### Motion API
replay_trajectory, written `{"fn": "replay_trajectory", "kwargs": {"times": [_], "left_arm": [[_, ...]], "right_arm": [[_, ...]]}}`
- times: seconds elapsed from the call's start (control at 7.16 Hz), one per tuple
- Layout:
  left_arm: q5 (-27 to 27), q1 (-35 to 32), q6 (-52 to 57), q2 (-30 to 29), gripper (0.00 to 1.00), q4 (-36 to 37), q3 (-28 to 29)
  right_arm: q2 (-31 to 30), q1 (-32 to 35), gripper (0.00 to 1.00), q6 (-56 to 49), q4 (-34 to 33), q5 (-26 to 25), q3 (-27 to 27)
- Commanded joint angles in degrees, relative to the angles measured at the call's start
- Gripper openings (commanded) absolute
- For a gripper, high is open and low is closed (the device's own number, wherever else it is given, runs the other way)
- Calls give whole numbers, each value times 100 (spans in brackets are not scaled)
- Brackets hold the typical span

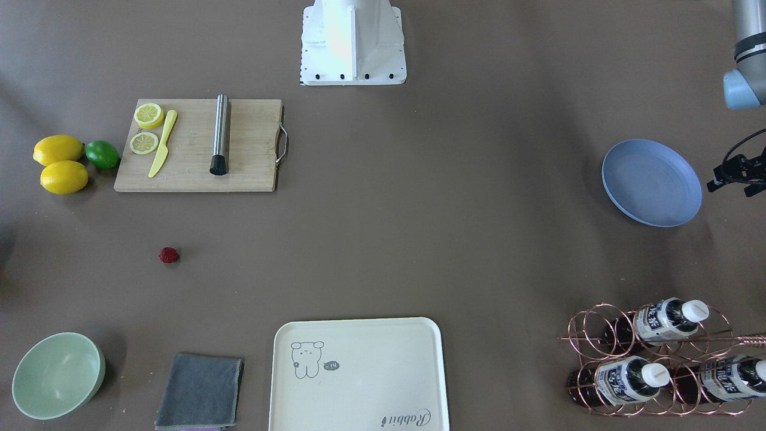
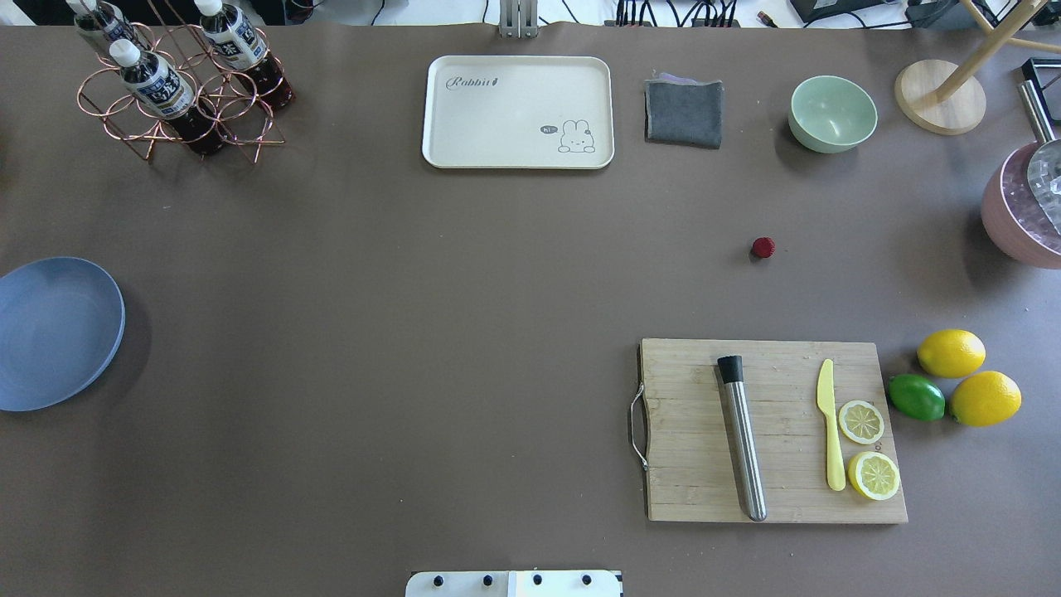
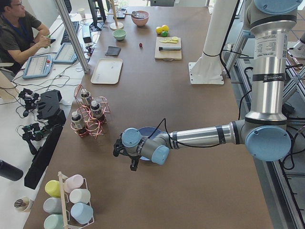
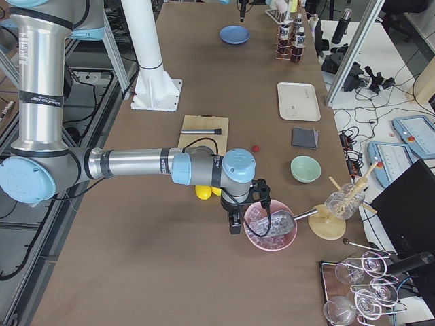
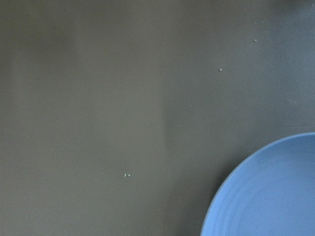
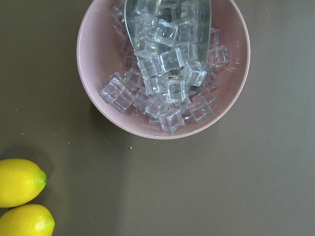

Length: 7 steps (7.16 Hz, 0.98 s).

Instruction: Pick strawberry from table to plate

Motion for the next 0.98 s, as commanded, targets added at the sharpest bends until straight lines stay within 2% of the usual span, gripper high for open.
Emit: {"fn": "replay_trajectory", "kwargs": {"times": [0.0,0.56,0.84], "left_arm": [[0,298,5,-7,88,-119,19],[0,520,-4,-85,88,-462,283],[0,520,-4,-174,79,-471,415]], "right_arm": [[-6,-22,100,29,-2,13,-46],[-6,-22,100,64,7,13,-46],[-6,-22,100,64,7,13,-46]]}}
